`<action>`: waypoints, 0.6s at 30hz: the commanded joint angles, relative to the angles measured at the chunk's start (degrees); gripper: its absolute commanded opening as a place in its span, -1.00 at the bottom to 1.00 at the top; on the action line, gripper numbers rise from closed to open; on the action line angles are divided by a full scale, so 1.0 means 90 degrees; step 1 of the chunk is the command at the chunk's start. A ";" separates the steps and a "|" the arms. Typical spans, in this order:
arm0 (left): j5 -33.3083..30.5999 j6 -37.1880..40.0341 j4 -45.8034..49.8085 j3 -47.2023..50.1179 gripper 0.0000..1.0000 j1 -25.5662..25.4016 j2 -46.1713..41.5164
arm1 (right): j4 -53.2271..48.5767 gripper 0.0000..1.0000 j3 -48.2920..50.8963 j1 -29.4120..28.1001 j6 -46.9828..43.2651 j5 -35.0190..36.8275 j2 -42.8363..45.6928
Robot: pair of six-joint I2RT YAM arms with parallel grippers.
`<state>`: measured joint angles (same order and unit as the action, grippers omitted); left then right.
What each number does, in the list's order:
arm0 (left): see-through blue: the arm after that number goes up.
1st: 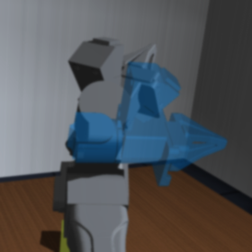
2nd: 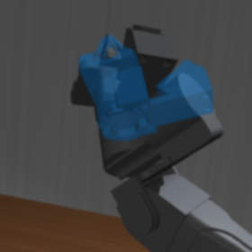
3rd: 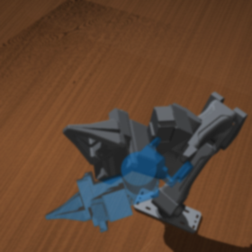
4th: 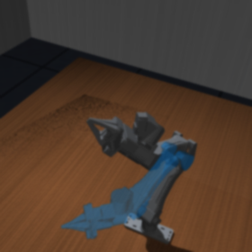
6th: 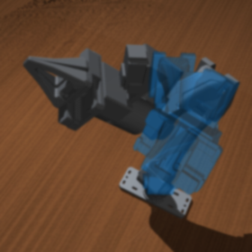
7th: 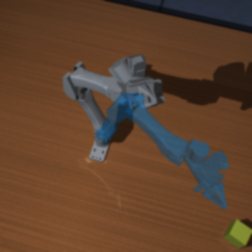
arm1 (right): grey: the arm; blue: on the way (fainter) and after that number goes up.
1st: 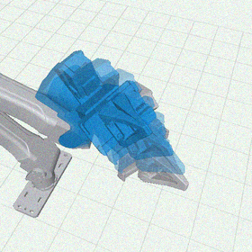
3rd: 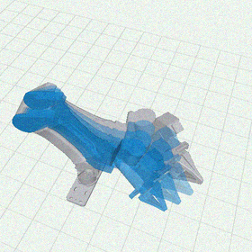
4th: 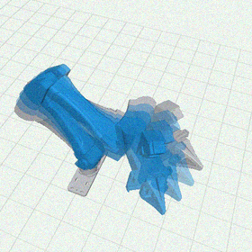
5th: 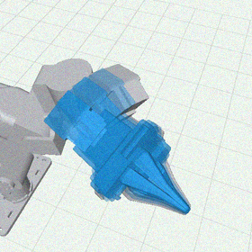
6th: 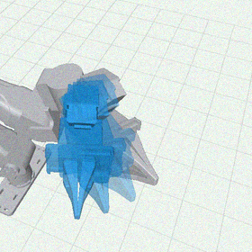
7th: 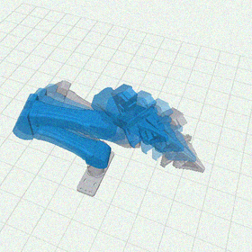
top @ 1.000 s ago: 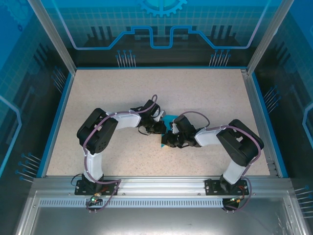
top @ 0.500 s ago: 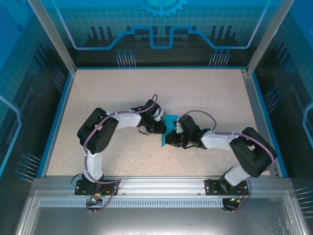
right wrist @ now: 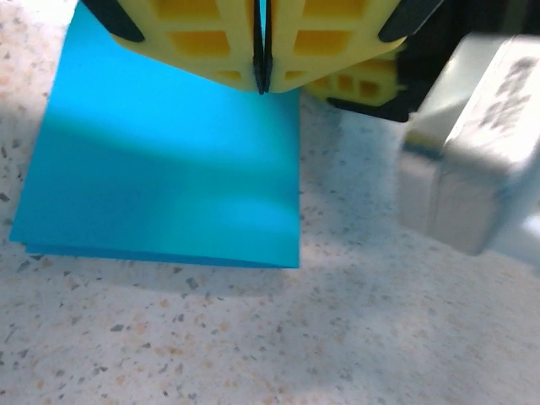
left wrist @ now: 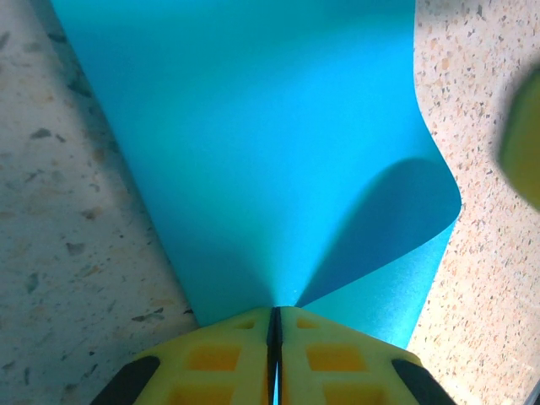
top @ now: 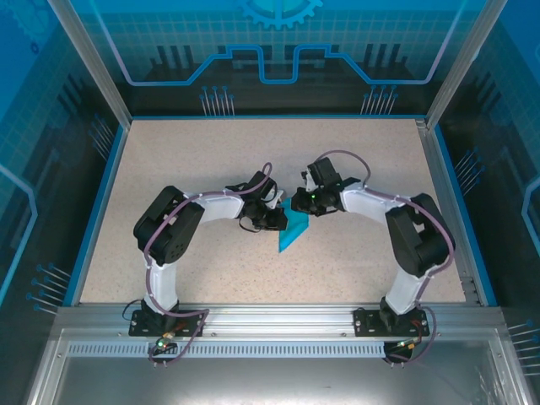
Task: Fold a paper plane with a square sheet of paper (pick it up from the middle)
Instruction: Third fold the triangle at the center of the table.
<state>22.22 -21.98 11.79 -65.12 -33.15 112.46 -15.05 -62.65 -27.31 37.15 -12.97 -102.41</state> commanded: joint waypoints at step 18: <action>-0.0157 0.0365 0.0701 -0.0385 -0.74 0.0004 0.0071 | -0.1603 -0.75 -0.1077 0.0046 -0.1530 0.0272 -0.1522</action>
<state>21.87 -20.64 15.07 -66.76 -33.17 112.51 -26.30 -72.49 -26.85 25.41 -10.90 -113.54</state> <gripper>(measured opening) 0.127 0.124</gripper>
